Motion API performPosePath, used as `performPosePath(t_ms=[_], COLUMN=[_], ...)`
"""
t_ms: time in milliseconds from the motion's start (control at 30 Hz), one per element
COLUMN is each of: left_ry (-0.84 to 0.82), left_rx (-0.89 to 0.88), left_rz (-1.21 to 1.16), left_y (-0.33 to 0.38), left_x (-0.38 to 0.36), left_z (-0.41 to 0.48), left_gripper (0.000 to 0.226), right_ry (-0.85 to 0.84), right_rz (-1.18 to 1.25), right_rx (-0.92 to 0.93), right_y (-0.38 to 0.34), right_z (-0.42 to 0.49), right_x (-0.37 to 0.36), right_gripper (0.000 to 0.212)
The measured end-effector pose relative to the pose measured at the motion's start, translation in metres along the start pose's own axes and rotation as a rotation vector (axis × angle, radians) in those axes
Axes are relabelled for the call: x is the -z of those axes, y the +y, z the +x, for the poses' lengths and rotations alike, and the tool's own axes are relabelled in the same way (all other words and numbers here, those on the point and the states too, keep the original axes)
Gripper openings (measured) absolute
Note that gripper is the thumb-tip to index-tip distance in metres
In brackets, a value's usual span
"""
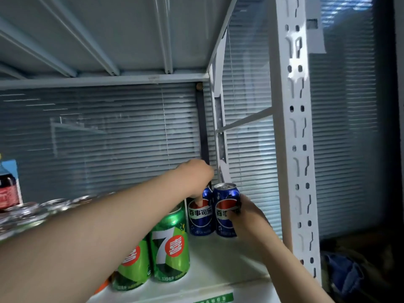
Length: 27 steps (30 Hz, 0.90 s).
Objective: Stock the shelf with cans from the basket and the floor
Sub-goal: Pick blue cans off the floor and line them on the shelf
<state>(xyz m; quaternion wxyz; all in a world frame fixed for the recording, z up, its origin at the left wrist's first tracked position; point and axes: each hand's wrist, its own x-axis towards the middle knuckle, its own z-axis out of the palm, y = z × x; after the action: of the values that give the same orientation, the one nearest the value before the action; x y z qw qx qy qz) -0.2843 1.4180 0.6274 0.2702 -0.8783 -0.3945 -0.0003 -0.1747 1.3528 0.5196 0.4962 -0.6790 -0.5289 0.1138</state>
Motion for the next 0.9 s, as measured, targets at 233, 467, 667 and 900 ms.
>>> performPosePath(t_ms=[233, 467, 667, 900], left_ry=[-0.027, -0.058, -0.040, -0.033], left_rx=[0.003, 0.023, 0.004, -0.035], left_rz=[-0.022, -0.035, -0.028, -0.075], left_y=[-0.011, -0.015, -0.019, -0.026], left_x=[0.002, -0.004, -0.004, -0.008], left_z=[0.007, 0.012, 0.013, 0.018], left_gripper=[0.047, 0.047, 0.050, 0.032], right_ry=[-0.059, -0.068, -0.066, -0.116], right_rz=[0.219, 0.347, 0.459, 0.574], right_rx=[-0.054, -0.023, -0.010, 0.026], right_y=[0.004, 0.031, 0.019, 0.008], right_z=[0.027, 0.063, 0.052, 0.033], right_x=[-0.003, -0.031, -0.025, -0.011], right_gripper=[0.014, 0.014, 0.017, 0.025])
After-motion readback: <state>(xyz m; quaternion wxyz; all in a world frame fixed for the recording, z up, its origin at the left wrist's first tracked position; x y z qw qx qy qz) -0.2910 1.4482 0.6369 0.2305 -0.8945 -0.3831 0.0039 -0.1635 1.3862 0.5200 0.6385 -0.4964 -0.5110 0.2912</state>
